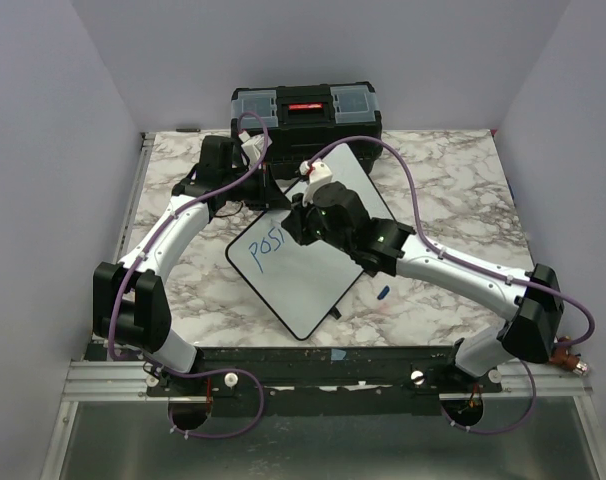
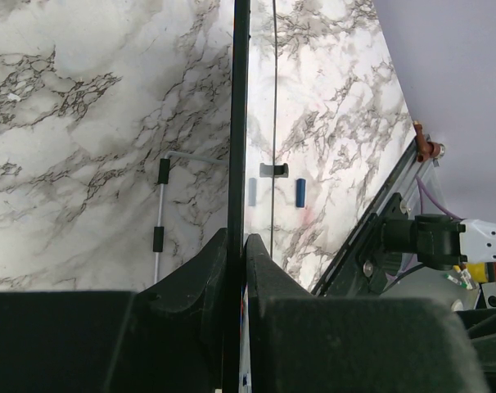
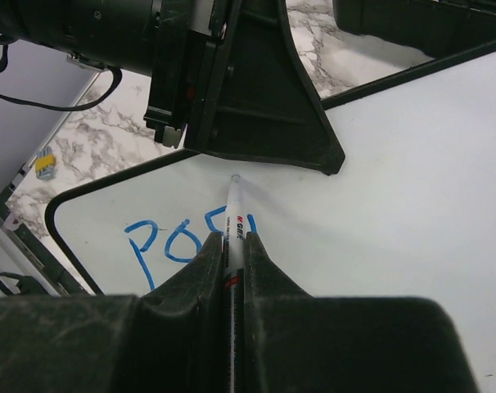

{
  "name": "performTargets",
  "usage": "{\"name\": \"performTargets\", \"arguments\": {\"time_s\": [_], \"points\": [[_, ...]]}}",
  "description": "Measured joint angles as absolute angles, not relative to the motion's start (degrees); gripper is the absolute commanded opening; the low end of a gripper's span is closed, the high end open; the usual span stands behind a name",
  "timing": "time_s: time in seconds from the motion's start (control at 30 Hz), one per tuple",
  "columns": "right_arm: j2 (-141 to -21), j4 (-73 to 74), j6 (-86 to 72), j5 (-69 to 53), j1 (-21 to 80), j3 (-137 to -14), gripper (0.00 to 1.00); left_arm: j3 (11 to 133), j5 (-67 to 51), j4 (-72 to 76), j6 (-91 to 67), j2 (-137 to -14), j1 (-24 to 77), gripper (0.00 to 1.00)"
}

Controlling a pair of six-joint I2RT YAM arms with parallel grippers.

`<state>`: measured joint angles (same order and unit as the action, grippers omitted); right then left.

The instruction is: Write a sentence on the whiteboard

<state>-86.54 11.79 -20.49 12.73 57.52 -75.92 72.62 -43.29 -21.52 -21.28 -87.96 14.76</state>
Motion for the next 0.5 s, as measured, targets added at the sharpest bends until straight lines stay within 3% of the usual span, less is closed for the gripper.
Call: {"name": "performTargets", "arguments": {"time_s": [0.5], "points": [[-85.17,11.64,-20.80,14.61,57.52,-72.60,0.01,72.60,-43.29,-21.58,-21.26,-87.96,14.74,0.00]]}}
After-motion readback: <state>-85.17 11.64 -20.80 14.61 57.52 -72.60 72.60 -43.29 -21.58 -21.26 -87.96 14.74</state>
